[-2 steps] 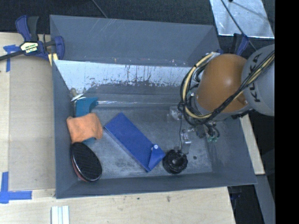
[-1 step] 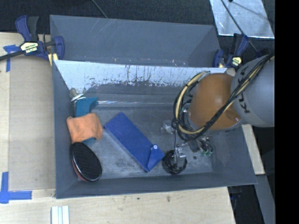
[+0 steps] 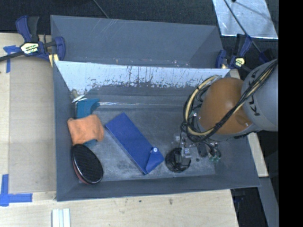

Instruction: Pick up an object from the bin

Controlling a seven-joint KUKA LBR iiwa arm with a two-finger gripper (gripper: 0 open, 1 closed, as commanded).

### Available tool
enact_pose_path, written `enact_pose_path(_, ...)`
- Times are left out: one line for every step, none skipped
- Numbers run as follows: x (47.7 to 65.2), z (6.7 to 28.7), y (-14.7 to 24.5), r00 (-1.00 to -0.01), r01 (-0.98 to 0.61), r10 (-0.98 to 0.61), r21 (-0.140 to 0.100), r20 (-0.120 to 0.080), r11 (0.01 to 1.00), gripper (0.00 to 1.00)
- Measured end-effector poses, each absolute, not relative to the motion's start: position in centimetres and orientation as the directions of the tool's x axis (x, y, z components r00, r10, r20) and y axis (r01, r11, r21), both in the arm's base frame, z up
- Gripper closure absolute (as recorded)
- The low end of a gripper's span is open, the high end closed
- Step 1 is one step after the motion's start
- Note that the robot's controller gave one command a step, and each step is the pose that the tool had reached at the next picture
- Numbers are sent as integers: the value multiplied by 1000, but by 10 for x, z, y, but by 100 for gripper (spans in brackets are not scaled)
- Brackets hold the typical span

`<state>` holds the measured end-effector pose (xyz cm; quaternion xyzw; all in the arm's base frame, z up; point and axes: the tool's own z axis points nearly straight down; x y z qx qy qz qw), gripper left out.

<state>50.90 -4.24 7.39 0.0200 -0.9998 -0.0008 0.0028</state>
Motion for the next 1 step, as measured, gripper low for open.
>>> enact_pose_path(509,74,-42,-999,-41,-41,2,6,999,100)
